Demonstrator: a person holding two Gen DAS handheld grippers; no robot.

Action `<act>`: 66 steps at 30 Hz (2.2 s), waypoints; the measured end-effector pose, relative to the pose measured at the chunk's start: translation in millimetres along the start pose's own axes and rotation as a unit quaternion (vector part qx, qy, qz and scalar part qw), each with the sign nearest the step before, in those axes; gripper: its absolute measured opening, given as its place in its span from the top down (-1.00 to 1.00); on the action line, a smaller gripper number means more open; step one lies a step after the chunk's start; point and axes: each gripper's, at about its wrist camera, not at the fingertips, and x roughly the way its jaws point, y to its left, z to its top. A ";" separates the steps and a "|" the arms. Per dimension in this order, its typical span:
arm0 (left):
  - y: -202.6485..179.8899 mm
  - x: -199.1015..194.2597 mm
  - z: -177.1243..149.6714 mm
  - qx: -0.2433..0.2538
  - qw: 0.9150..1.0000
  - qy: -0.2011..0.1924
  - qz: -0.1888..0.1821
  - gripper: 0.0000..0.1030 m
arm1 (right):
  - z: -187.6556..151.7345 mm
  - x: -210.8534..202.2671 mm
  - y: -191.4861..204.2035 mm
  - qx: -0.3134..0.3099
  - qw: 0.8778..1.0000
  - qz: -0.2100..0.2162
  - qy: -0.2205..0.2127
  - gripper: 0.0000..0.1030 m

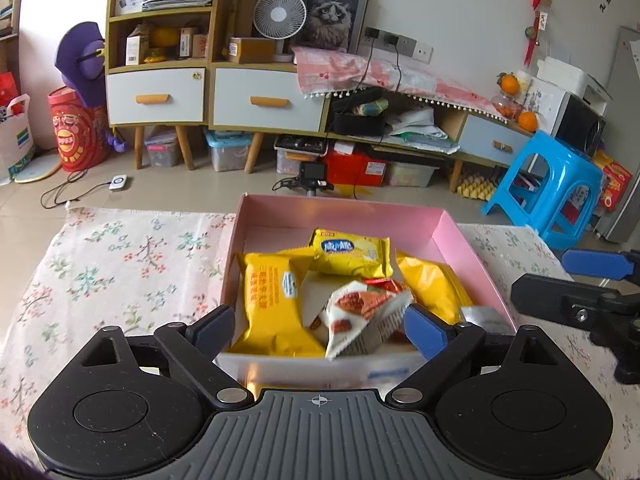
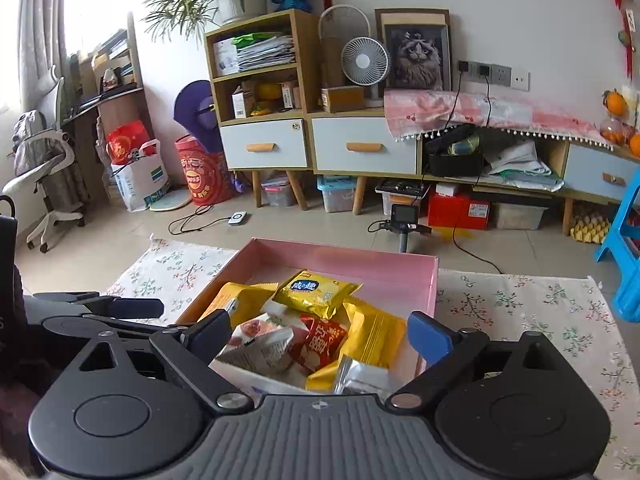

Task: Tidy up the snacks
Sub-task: 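Lower both packets into the box and open both grippers, then withdraw both grippers from the box toward the remaining snacks, then grasp the white biscuit packet with the left gripper while the right grasps the square cake packet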

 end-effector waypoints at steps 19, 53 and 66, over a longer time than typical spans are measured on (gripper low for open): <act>7.4 -48.9 -49.3 0.001 1.000 0.030 -0.001 -0.88 | -37.9 -50.5 20.1 -0.056 0.998 0.000 -0.016 -0.80; 4.1 -64.9 -137.7 0.055 0.995 0.070 -0.035 -0.89 | -153.8 -66.7 27.0 -0.126 0.986 0.027 0.105 -0.80; -24.7 -49.0 -153.6 0.108 0.993 0.052 -0.005 -1.00 | -165.3 -53.6 14.9 -0.074 0.992 0.031 0.101 -0.81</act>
